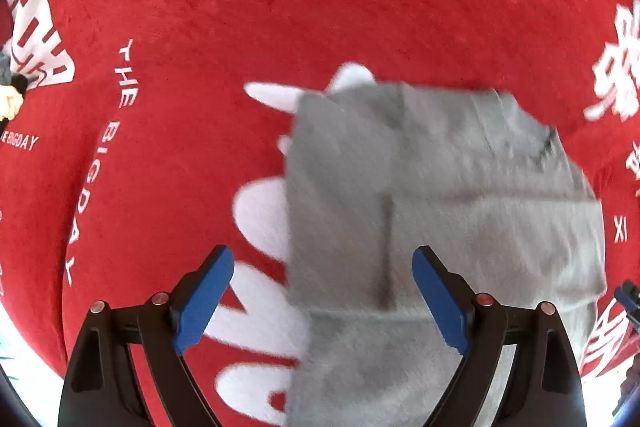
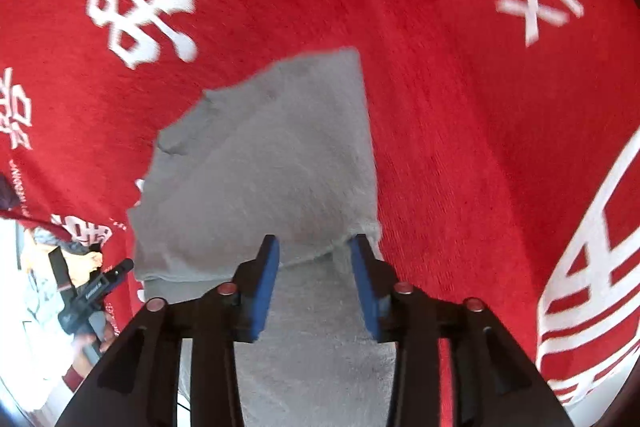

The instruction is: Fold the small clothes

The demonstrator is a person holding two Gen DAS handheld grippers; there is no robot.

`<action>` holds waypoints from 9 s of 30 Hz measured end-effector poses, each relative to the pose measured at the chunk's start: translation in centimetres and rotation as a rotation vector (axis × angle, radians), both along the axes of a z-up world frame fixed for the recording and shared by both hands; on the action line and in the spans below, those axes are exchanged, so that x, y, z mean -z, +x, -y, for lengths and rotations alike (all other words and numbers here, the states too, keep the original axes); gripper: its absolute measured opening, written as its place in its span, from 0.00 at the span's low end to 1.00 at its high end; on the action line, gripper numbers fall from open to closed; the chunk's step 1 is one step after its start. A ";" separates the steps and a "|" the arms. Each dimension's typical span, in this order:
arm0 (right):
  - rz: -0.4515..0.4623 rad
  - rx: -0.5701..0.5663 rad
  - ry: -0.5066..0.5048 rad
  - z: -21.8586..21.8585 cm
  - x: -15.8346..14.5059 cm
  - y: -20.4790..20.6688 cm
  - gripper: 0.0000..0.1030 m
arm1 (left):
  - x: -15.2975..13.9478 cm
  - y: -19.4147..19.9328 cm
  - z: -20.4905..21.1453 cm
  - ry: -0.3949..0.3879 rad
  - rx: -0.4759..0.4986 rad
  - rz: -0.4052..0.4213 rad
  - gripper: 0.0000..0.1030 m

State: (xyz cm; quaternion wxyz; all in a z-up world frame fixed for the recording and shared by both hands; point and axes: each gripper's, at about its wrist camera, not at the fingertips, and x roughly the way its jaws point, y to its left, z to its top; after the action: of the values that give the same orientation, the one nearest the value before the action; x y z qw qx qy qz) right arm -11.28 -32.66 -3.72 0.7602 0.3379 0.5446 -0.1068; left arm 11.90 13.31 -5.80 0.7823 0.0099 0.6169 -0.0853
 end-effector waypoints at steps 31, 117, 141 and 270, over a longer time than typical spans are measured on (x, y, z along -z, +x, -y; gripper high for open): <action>-0.137 0.034 -0.112 5.6 5.2 8.2 0.29 | 3.0 8.5 0.7 -0.008 -0.017 0.017 0.49; -0.299 -0.200 0.021 -15.8 4.5 -22.8 0.66 | 1.2 -32.0 -4.7 -0.041 0.109 -0.236 0.84; -0.303 -0.349 0.199 -16.4 11.7 -20.6 0.67 | 6.5 -33.1 -4.1 -0.133 0.193 -0.330 0.69; -0.031 0.409 0.388 -3.7 6.6 -4.3 0.08 | 1.1 -8.6 -2.1 -0.185 0.195 -0.257 0.08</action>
State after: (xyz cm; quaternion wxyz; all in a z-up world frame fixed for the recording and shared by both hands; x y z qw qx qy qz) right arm -15.59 -28.92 -10.29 0.6355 0.5784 0.4868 -0.1570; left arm 3.35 15.43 -6.95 0.6825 -0.0132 0.6976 -0.2175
